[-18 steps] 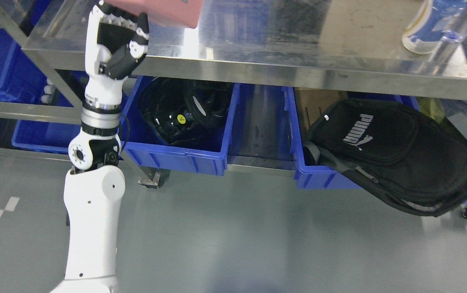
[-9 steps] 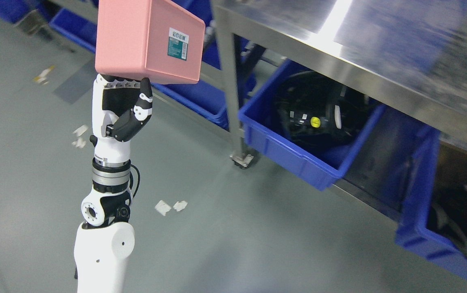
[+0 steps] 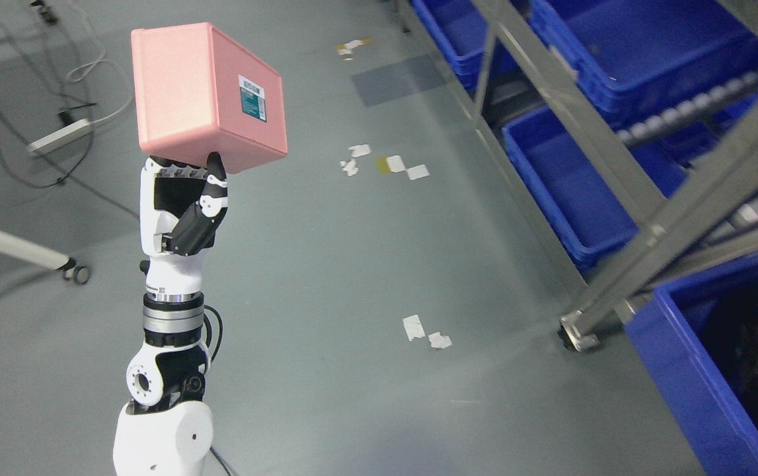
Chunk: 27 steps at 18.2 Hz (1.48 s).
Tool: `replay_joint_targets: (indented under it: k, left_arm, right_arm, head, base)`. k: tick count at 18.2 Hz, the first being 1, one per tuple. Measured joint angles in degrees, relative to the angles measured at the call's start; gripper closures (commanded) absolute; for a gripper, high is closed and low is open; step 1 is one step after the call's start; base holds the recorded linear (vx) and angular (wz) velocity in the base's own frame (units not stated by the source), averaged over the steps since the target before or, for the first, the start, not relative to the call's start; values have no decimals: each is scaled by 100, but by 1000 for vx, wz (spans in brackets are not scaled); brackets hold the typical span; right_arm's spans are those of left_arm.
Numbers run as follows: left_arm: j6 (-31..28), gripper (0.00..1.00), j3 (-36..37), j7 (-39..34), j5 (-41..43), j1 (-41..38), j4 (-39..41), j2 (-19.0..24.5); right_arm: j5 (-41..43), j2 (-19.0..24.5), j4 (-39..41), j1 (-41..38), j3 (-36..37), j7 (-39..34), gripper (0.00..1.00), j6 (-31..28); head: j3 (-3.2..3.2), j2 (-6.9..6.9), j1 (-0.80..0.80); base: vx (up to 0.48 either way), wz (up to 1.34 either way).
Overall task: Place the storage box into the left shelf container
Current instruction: 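Hold the pink box aloft in the left hand while turning to the shelf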
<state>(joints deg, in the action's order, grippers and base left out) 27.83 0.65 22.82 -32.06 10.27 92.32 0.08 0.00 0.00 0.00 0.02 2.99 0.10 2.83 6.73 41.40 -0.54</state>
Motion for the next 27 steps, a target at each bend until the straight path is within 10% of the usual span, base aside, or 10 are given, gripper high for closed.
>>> replay_joint_targets:
  k: [27]
  left_arm:
    - [-740,97,-250,-87,217,-597,-43,-7]
  right_arm:
    - [0,0,0,0,0,26,0,44]
  head:
    - [0,0,0]
  base:
    - [446,265]
